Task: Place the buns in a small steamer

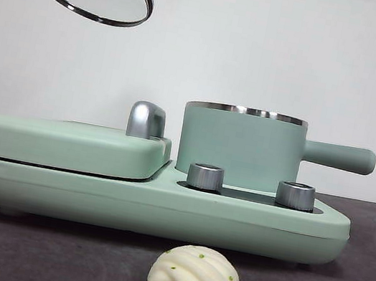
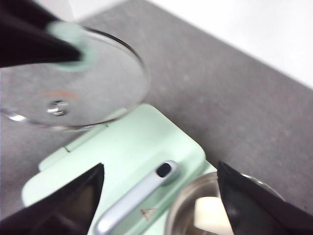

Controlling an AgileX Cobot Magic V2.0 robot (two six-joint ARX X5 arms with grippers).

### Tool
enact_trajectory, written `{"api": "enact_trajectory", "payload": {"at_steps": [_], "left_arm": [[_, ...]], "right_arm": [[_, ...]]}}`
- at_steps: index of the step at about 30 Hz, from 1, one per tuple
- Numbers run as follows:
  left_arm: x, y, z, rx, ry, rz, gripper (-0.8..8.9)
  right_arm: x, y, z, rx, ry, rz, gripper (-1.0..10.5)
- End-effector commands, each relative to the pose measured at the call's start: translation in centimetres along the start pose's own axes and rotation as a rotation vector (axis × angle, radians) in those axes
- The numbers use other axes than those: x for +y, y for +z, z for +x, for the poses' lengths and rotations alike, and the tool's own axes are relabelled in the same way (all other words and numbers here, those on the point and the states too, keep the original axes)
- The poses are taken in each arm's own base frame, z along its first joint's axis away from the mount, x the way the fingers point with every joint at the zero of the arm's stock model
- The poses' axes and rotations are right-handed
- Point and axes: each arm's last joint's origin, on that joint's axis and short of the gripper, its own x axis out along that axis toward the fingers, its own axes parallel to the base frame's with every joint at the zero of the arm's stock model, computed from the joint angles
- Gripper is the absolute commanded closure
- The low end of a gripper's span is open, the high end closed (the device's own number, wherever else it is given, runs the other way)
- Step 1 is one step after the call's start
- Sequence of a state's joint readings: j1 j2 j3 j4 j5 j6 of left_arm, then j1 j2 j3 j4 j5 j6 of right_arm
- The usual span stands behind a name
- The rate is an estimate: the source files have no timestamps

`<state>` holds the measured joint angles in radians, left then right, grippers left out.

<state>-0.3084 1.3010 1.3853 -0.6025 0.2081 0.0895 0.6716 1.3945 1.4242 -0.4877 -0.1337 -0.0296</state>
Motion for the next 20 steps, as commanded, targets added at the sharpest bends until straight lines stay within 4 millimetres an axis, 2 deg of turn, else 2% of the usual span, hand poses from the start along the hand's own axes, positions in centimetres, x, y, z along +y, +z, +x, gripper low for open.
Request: {"api": "enact_trajectory", "payload": {"at_steps": [1, 9, 13, 20], "left_arm": [[-0.1, 0.8, -0.6, -0.050, -0.002, 0.019, 8.00], [-0.1, 0.8, -0.6, -0.043, -0.003, 0.018, 8.00], [-0.1, 0.8, -0.6, -0.043, -0.003, 0.017, 8.00], [-0.2, 0.8, -0.6, -0.043, -0.004, 0.017, 8.00]], "right_arm": [[1.5, -1.9, -0.6, -0.054, 0.030, -0.025, 5.8], [4.8, -8.3, -2.9, -0.146, 0.149, -0.032, 5.8], [6.2, -11.6, -3.1, -0.067, 0.186, -0.051, 5.8], [8.3, -16.5, -2.0, 0.174, 0.209, -0.088, 5.8]]}}
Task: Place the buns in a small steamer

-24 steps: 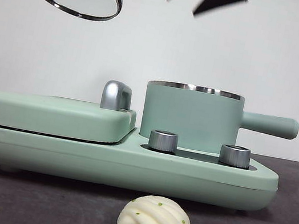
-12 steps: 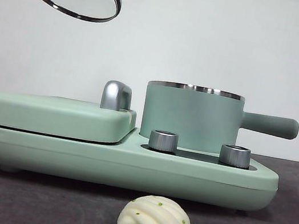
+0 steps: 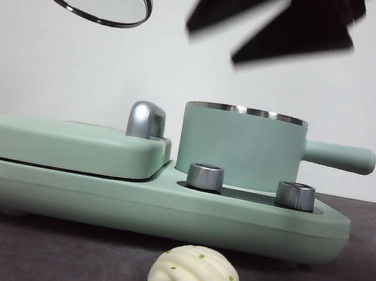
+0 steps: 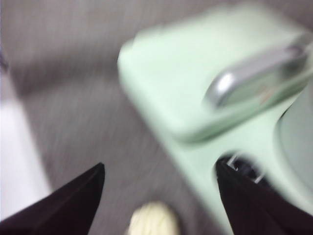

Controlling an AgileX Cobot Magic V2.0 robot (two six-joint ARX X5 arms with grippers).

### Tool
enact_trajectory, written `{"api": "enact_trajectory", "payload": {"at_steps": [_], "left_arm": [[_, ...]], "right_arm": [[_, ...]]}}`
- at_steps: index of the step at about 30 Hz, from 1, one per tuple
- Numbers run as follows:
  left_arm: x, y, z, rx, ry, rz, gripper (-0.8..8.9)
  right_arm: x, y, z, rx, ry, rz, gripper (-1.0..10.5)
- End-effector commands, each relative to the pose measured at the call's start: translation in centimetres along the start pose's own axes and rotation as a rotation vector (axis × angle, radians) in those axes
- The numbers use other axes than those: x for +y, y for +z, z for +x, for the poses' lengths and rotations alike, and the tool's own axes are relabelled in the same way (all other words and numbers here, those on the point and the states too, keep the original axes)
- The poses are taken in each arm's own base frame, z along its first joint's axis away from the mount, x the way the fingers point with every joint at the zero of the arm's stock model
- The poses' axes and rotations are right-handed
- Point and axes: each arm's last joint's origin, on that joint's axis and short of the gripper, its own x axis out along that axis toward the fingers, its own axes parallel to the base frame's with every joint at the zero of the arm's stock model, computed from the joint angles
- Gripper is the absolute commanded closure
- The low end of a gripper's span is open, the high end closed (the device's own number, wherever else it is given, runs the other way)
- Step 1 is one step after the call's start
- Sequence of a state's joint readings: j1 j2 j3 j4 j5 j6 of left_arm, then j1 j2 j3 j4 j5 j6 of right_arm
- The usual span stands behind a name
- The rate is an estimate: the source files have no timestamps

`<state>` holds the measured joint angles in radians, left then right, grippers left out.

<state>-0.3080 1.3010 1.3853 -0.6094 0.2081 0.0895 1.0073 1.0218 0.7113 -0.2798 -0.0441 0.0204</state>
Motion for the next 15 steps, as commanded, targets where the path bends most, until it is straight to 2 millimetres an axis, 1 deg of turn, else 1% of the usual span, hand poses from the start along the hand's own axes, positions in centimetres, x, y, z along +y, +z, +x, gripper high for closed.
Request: {"api": "enact_trajectory", "payload": {"at_steps": [1, 3, 8, 15], "left_arm": [[-0.2, 0.8, -0.6, -0.050, -0.003, 0.019, 8.00], [-0.2, 0.8, -0.6, -0.051, -0.003, 0.019, 8.00], [-0.2, 0.8, -0.6, -0.050, -0.007, 0.020, 8.00], [-0.3, 0.8, -0.5, -0.050, -0.010, 0.022, 8.00]], "right_arm": [[0.9, -0.8, 0.9, 0.055, 0.013, 0.030, 5.8], [1.3, -1.4, 1.4, 0.096, 0.009, 0.050, 5.8], [1.3, -2.1, 3.0, 0.173, -0.032, 0.154, 5.8], [1.2, -3.6, 5.6, 0.292, -0.057, 0.187, 5.8]]}}
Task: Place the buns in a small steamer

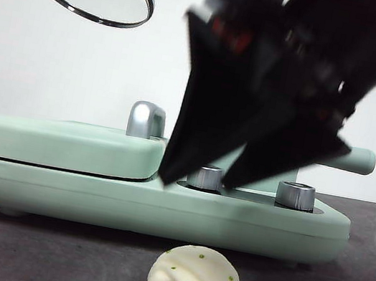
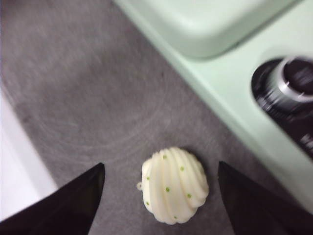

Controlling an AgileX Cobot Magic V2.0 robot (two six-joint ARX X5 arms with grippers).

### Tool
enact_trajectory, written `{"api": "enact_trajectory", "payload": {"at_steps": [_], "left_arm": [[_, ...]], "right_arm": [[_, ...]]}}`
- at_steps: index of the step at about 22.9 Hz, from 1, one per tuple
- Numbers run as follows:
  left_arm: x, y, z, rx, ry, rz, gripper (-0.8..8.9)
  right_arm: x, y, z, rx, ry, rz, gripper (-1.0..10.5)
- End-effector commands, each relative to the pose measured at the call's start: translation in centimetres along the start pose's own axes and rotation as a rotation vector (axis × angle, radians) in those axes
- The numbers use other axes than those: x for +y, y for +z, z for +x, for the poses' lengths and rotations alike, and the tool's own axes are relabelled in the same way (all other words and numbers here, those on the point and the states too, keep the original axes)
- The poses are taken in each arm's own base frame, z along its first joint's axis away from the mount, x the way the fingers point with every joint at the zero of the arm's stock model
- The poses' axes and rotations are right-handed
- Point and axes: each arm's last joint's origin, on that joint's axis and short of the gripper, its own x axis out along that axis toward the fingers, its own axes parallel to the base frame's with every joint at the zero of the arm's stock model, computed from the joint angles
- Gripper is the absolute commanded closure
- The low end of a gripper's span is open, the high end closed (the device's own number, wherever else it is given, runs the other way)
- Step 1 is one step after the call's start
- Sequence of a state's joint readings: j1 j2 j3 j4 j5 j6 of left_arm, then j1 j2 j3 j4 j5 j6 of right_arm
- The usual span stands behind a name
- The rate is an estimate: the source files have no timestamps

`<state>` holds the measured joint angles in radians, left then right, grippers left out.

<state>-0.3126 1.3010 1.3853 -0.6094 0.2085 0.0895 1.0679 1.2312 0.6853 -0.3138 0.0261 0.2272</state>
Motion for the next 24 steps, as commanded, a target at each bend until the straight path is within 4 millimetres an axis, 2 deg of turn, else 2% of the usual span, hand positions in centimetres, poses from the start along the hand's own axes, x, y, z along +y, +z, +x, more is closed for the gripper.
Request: {"api": "enact_trajectory", "payload": {"at_steps": [1, 11, 14, 17, 20, 24], "left_arm": [[-0.2, 0.8, -0.6, -0.050, -0.005, 0.019, 8.00], [-0.2, 0.8, -0.6, -0.050, -0.005, 0.020, 8.00], [-0.2, 0.8, -0.6, -0.050, -0.005, 0.020, 8.00], [-0.2, 0.8, -0.6, -0.050, -0.005, 0.020, 8.00], [-0.2, 0.8, -0.6, -0.049, -0.005, 0.020, 8.00], [-0.2, 0.8, -0.6, -0.050, -0.005, 0.020, 8.00]], "right_arm": [[0.3, -0.3, 1.2, 0.046, -0.004, 0.018, 5.8], [0.1, -1.3, 4.1, 0.152, -0.031, 0.024, 5.6], [0.2, -1.2, 4.3, 0.142, -0.027, 0.043, 7.1], [0.3, -1.1, 4.0, 0.150, -0.003, 0.078, 7.3], [0.5, -0.2, 2.0, 0.124, 0.026, 0.119, 7.3], [0.2, 2.2, -3.9, 0.066, 0.022, 0.188, 7.3]]}}
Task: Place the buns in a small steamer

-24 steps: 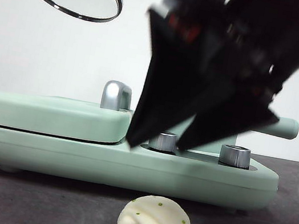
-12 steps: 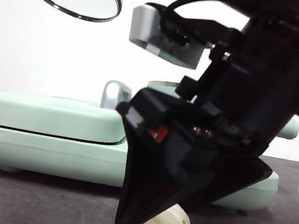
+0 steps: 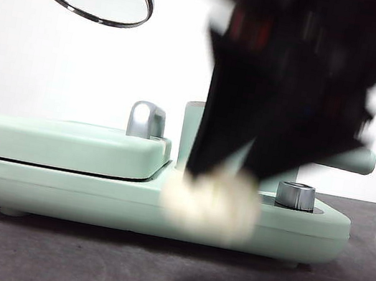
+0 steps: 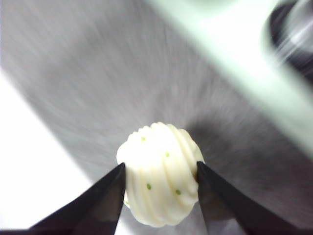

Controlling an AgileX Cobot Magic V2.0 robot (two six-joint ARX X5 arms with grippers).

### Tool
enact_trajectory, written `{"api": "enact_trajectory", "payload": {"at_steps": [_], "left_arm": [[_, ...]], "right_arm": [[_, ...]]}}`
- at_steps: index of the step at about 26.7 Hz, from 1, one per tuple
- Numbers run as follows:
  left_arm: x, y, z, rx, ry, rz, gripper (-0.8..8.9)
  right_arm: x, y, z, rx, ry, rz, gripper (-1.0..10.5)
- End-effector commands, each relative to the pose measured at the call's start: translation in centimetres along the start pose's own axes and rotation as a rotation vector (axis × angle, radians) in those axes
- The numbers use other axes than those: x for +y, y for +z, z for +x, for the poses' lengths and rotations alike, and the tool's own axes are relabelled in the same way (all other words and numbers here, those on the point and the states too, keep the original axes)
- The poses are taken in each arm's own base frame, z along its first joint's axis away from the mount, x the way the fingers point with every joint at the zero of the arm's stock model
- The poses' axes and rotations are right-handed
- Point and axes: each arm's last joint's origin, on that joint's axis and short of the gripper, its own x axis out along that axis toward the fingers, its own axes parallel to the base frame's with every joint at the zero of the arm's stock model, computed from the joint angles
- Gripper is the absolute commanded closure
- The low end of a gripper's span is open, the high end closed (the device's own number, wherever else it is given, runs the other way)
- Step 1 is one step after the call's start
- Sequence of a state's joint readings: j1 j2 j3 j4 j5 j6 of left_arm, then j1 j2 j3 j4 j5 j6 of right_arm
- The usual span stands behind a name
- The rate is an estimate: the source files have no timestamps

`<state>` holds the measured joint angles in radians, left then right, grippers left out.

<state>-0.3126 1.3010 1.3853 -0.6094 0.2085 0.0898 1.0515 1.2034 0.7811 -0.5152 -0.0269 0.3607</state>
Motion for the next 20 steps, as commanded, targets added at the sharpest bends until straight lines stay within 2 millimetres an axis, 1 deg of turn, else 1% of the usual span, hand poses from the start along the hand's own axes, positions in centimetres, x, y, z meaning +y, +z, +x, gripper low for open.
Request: {"api": "enact_trajectory", "payload": {"at_steps": [1, 4, 6, 10, 13, 15, 18, 20], "left_arm": [[-0.2, 0.8, -0.6, -0.050, -0.005, 0.021, 8.00], [-0.2, 0.8, -0.6, -0.051, -0.005, 0.023, 8.00], [-0.2, 0.8, -0.6, -0.051, -0.005, 0.023, 8.00], [-0.2, 0.8, -0.6, -0.051, -0.005, 0.023, 8.00], [-0.2, 0.8, -0.6, -0.051, -0.005, 0.023, 8.00], [-0.2, 0.8, -0.6, -0.050, -0.005, 0.023, 8.00], [-0.2, 0.8, -0.6, -0.051, -0.005, 0.023, 8.00], [-0.2, 0.8, -0.6, -0.051, -0.005, 0.023, 8.00]], "right_arm": [[0.3, 1.4, -3.7, -0.029, 0.003, 0.063, 7.3], [-0.1, 3.2, -9.0, -0.017, -0.039, 0.111, 7.3], [-0.5, 4.7, -11.9, -0.059, -0.059, 0.105, 7.3], [-1.2, 7.1, -14.7, -0.161, -0.084, 0.074, 7.3], [-2.4, 9.1, -15.9, -0.214, -0.131, 0.067, 7.3], [-3.3, 10.4, -16.0, -0.225, -0.162, 0.071, 7.3], [-4.8, 12.3, -15.4, -0.212, -0.189, 0.065, 7.2], [-6.1, 13.6, -14.5, -0.189, -0.205, 0.067, 7.2]]}}
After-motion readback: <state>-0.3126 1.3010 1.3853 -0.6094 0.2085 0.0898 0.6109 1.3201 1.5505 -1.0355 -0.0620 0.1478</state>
